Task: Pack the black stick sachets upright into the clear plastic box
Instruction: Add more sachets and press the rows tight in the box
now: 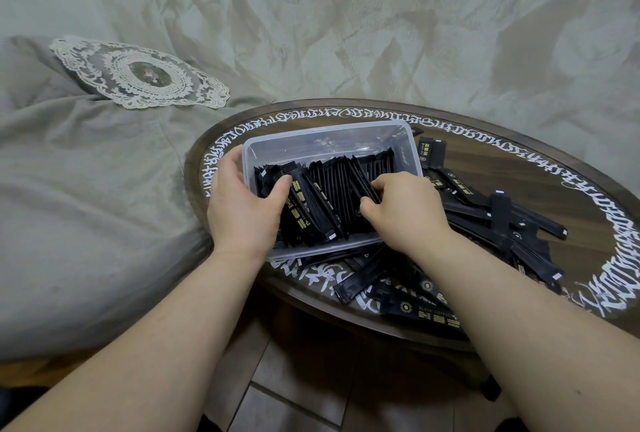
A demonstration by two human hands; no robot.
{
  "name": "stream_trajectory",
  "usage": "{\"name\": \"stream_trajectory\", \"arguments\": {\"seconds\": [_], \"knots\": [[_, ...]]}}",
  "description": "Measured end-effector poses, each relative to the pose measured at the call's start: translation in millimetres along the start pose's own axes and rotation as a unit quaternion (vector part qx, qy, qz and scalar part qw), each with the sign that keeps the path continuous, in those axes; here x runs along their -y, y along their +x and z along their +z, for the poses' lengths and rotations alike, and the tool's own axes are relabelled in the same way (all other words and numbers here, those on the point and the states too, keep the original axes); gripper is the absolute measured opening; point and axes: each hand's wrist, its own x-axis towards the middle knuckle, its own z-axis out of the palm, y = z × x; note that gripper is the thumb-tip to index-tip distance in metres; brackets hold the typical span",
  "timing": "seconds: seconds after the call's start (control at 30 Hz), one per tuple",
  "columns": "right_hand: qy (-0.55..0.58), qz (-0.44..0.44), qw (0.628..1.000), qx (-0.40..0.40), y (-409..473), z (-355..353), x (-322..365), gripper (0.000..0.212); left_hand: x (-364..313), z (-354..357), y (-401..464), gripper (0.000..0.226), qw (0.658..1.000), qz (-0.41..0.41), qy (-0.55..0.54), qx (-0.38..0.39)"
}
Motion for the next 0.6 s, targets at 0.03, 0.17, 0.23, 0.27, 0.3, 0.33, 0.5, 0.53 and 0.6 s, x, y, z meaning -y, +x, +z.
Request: {"name": "stream_trajectory", "arguments": {"seconds": [0.03,0.17,0.23,0.27,0.3,0.33,0.5,0.53,0.6], "knots": [[0.004,0.005,1.0,0.004,2.6,3.8,0.2,0.022,0.1,-0.2,-0.1,0.064,1.0,0.001,-0.001,0.0],[0.016,0.022,0.998,0.048,9.8,14.9,2.8,0.023,1.0,0.3,-0.8,0.064,1.0,0.001,0.0,0.003],[0.032,0.029,0.998,0.053,10.9,13.8,3.2,0.028,2.4,0.4,-0.2,0.064,1.0,0.0,-0.002,0.005],[0.041,0.029,0.998,0.046,10.8,12.4,2.6,0.031,3.2,0.1,0.2,0.064,1.0,-0.002,-0.004,0.005],[0.047,0.025,0.998,0.036,10.2,10.9,1.8,0.032,3.6,-0.3,0.5,0.064,1.0,-0.002,-0.003,0.006],[0.044,0.02,0.998,0.03,9.5,10.0,1.1,0.03,3.8,-0.5,0.9,0.063,1.0,-0.002,-0.002,0.006],[0.004,0.012,0.999,0.049,11.0,12.8,-1.7,0.028,1.2,0.0,-0.3,0.063,1.0,-0.004,-0.004,0.013],[0.012,0.02,0.998,0.056,13.5,13.3,-2.0,0.028,1.1,-0.2,-0.5,0.063,1.0,-0.004,-0.006,0.014],[0.041,0.042,0.995,0.078,17.5,13.2,-2.6,0.025,1.0,-1.4,-1.8,0.064,1.0,-0.003,-0.008,0.016]]}}
